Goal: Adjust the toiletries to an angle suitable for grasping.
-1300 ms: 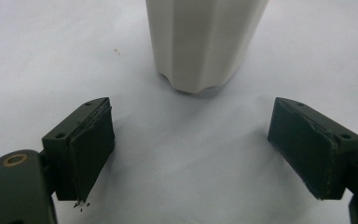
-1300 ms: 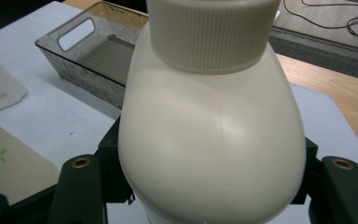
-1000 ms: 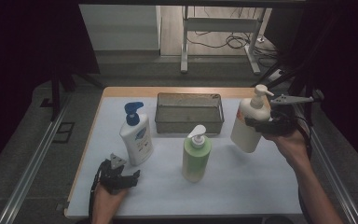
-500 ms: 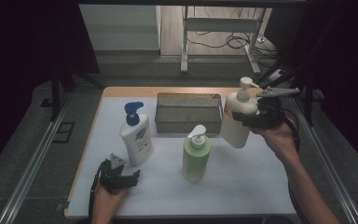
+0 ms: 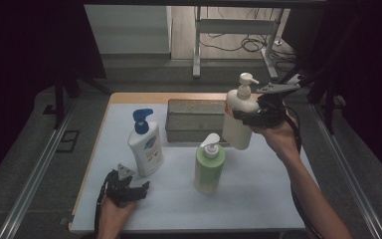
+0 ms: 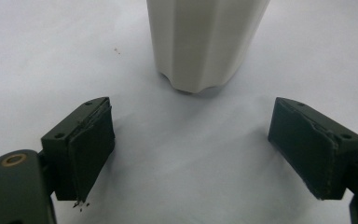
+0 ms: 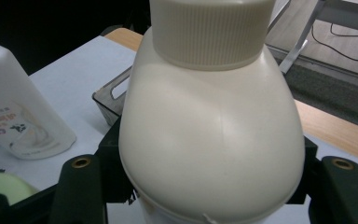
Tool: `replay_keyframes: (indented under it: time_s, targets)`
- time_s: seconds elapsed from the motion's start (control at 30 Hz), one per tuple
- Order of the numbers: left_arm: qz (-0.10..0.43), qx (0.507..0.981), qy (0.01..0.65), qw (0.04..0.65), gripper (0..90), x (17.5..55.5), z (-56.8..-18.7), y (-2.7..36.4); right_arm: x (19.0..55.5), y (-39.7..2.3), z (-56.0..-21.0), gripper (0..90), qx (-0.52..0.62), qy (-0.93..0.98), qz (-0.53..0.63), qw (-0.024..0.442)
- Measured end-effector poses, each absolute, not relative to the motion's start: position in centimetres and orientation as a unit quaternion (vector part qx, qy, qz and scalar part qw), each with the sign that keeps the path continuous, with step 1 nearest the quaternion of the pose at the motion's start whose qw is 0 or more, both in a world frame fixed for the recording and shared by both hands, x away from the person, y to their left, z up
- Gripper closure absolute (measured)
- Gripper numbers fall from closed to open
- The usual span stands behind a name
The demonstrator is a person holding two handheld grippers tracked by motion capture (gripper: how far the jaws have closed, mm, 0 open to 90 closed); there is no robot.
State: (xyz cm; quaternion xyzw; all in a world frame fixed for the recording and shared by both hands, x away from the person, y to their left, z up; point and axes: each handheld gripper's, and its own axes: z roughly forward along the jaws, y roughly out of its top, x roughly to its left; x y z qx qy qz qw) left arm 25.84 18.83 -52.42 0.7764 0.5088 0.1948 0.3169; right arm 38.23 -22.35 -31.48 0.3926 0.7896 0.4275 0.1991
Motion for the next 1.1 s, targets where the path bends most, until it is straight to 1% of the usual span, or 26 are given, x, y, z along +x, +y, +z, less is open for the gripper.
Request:
replay_keyframes:
  time_s: [1.1]
  targets:
    - [0.195,0.777,0.509,0.317,14.1,25.9,-52.4,18.9,43.6,-16.2,-31.9,37.0,0.406,0.772,0.44,0.214]
